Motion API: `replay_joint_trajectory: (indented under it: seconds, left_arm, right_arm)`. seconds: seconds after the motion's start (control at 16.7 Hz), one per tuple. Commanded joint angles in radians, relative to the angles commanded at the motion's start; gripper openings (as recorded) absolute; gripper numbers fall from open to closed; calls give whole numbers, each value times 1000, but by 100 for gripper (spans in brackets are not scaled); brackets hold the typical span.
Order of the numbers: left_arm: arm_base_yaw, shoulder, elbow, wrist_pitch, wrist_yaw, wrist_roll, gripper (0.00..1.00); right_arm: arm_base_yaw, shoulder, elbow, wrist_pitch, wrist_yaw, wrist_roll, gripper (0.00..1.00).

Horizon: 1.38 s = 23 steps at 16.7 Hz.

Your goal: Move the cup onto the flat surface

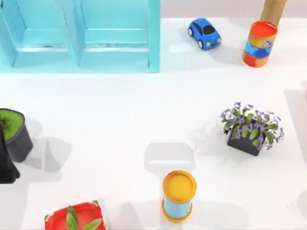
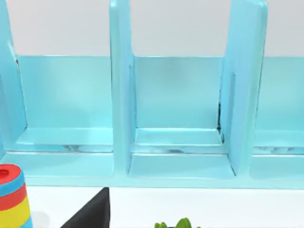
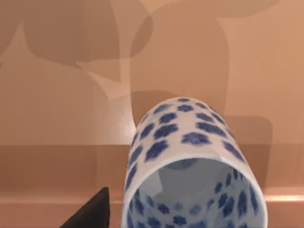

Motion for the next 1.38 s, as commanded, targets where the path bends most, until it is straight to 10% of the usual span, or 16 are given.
replay_joint_trajectory:
  seconds: [0.48,1.26,1.38]
  left_arm:
    - [0,0,0,0,0,0,100]
    - [0,0,0,0,0,0,100]
    - [0,0,0,0,0,0,100]
  right_arm:
    - [-2,33,-67,99,0,-2,100]
    - [-2,33,-67,99,0,-2,2]
    - [-2,33,-67,99,0,-2,0]
